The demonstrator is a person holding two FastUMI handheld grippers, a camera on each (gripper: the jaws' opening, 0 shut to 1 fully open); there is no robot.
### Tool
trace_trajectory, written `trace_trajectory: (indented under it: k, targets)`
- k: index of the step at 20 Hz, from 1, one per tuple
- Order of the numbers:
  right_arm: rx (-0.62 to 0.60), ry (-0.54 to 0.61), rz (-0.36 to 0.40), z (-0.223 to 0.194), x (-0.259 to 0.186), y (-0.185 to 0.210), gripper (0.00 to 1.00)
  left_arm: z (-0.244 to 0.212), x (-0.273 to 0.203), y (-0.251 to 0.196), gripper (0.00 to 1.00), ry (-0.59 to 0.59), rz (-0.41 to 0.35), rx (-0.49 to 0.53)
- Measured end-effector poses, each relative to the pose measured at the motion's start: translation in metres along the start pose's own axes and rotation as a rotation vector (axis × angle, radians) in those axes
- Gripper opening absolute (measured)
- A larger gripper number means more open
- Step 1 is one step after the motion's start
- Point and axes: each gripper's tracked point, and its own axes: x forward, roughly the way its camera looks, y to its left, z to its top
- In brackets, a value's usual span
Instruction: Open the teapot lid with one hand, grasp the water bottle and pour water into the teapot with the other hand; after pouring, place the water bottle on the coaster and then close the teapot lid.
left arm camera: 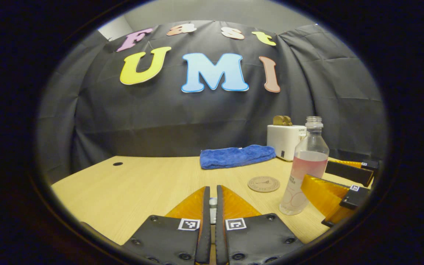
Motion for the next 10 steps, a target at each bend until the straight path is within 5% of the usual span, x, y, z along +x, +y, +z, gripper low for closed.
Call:
trace_trajectory:
  k: [10]
  targets:
    - [0.017, 0.076, 0.038, -0.01, 0.008, 0.004, 0.95, 0.032, -0.007, 0.017, 0.12, -0.062, -0.052, -0.103]
